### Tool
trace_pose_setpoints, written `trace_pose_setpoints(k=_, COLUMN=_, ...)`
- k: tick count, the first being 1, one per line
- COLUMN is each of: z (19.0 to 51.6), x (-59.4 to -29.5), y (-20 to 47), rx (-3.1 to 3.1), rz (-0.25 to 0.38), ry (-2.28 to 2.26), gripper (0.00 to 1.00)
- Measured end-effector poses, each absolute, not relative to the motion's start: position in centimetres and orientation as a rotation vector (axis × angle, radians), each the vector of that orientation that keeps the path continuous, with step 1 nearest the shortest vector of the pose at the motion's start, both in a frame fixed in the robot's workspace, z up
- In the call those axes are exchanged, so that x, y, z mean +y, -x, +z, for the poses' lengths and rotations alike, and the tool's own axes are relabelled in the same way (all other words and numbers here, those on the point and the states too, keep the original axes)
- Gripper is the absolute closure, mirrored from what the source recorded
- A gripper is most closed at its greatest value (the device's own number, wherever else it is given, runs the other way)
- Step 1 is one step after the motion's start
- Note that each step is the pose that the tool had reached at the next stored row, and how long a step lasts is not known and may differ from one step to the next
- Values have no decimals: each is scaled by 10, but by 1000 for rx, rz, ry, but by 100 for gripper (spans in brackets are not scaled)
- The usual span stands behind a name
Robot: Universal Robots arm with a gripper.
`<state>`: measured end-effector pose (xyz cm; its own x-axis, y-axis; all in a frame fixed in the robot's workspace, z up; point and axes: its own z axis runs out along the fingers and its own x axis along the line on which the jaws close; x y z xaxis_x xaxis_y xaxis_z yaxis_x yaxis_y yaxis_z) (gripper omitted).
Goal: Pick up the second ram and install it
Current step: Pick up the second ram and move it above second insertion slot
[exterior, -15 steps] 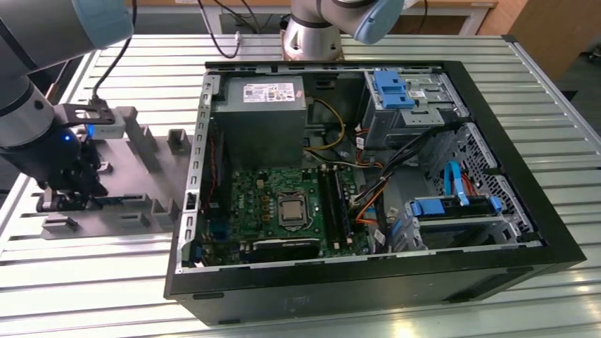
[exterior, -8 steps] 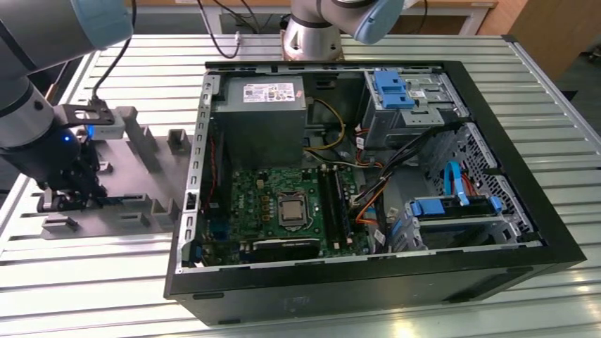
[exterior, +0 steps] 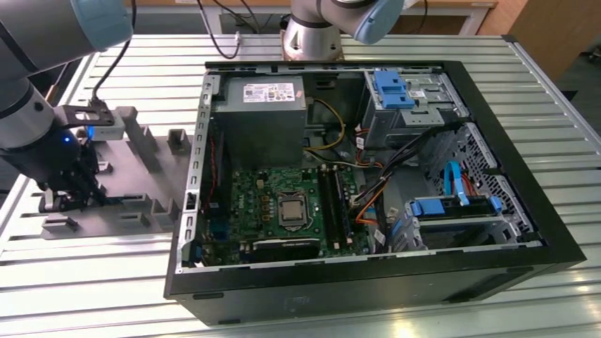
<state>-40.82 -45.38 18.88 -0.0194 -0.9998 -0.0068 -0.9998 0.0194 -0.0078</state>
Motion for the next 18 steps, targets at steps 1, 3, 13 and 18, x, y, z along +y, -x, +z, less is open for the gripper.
trace_pose_setpoints(k=1, z=189, x=-454, y=408, rx=2235, rz=-1, ry=2193, gripper=80)
trace_pose_setpoints(k=3, z=188, x=-454, y=409, rx=2236, rz=-1, ry=2193, gripper=80)
trace_pose_setpoints(k=13, z=188, x=-454, y=409, rx=2236, rz=-1, ry=2193, gripper=86)
trace_pose_setpoints(k=18, z=190, x=-454, y=409, rx=2236, rz=-1, ry=2193, gripper=86)
